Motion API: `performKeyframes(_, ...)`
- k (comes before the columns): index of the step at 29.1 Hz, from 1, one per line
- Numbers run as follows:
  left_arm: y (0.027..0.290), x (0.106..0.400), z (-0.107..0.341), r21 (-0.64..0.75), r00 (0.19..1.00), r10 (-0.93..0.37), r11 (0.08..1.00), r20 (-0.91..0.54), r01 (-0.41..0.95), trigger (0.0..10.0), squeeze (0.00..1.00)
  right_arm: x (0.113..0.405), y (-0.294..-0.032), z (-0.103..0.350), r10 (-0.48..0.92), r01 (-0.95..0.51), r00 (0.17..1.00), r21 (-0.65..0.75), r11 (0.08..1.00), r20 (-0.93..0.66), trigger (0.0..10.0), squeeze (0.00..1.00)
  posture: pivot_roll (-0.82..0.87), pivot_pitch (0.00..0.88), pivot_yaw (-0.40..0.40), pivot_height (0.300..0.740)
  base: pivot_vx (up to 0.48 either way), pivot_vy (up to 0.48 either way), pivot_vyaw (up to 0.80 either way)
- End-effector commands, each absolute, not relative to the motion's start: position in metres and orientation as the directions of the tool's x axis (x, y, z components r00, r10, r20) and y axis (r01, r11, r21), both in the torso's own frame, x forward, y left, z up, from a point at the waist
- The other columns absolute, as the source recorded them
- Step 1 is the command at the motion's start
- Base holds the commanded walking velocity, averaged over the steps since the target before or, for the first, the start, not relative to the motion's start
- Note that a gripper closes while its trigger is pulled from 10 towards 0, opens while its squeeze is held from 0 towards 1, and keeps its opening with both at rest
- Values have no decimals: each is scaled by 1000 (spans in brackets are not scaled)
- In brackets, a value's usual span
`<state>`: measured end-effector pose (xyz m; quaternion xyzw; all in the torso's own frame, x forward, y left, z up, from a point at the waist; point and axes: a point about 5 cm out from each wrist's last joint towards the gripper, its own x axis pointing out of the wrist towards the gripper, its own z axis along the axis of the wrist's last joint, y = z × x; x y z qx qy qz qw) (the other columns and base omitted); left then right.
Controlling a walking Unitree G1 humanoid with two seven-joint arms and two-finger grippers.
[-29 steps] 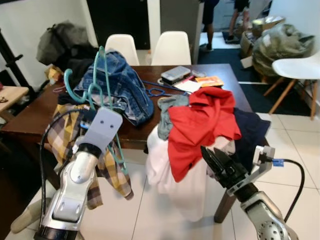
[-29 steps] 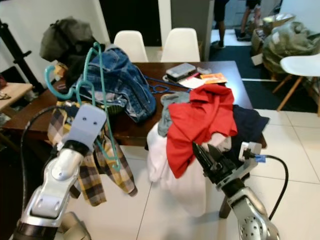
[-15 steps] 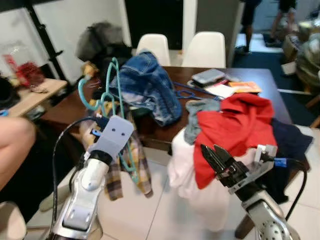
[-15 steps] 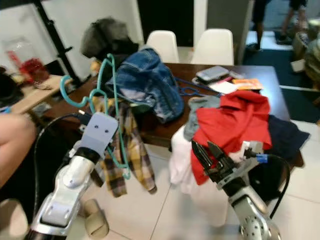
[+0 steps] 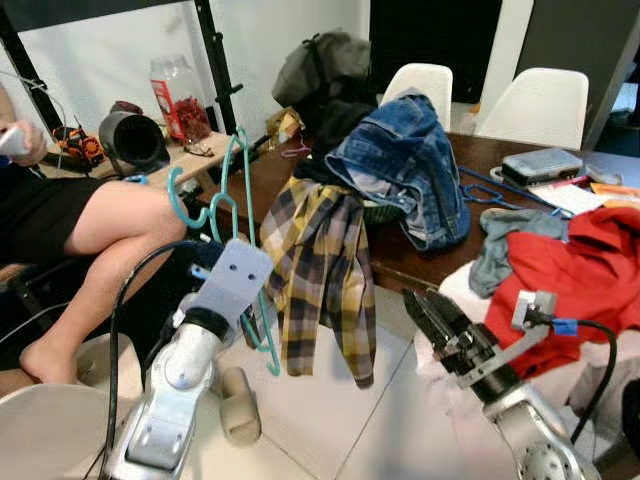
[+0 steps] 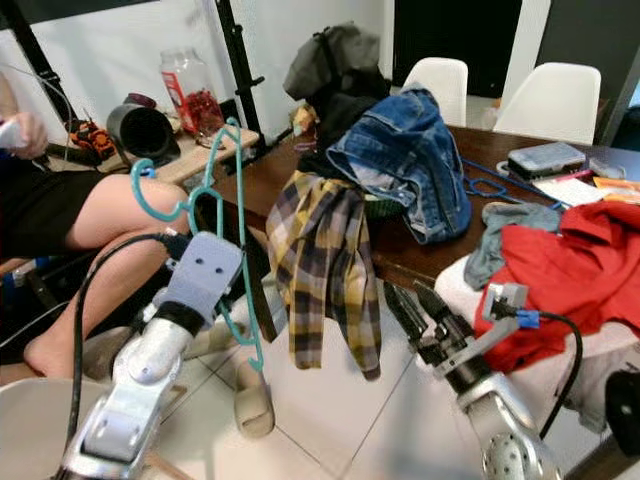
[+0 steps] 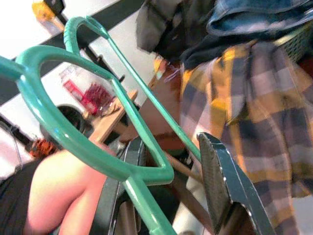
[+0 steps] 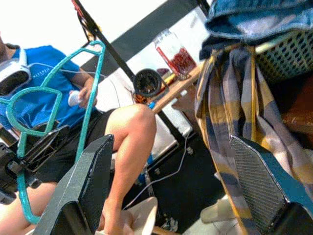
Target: Hang hanger
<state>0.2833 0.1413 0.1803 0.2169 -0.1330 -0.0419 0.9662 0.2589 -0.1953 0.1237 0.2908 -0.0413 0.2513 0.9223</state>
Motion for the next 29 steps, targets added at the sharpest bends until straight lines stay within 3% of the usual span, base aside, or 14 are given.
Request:
performKeyframes(1,147,282,182,410,964,-114,912,239,6,10000,0,260,-195,127,430,-482,875,504,717,225,10000,0,-61,0,30,740,289,0,0)
performKeyframes(5,164,282,184,374,970,-46,926,239,-48,10000,0,274,-192,156,388,-486,872,435,758,299,10000,0,-48,0,22,740,337,0,0)
performKeyframes(16,164,282,187,376,966,-44,925,253,-56,10000,0,281,-177,200,431,-580,797,340,740,422,10000,0,-46,0,14,740,339,0,0)
performKeyframes(17,163,282,188,375,966,-44,925,255,-56,10000,0,282,-174,207,438,-590,785,316,743,438,10000,278,-46,0,14,740,341,0,0)
performKeyframes(18,163,282,188,375,966,-44,925,255,-56,10000,0,282,-174,207,438,-590,785,316,743,438,10000,278,-46,0,14,740,341,0,0)
performKeyframes(19,163,282,188,374,966,-45,926,255,-56,10000,0,284,-172,213,437,-593,779,301,747,451,10000,1000,-45,0,12,740,341,0,0)
performKeyframes(24,162,283,187,370,966,-53,928,252,-46,10000,0,291,-167,218,392,-518,818,241,821,422,10000,1000,-44,0,12,740,340,0,0)
performKeyframes(25,162,283,187,369,966,-54,928,252,-44,10000,0,292,-166,218,381,-502,827,237,832,412,10000,90,-44,0,11,740,341,0,0)
performKeyframes(29,161,283,187,369,966,-57,929,251,-42,10000,0,293,-166,218,374,-490,834,230,841,406,10000,90,-43,0,11,740,341,0,0)
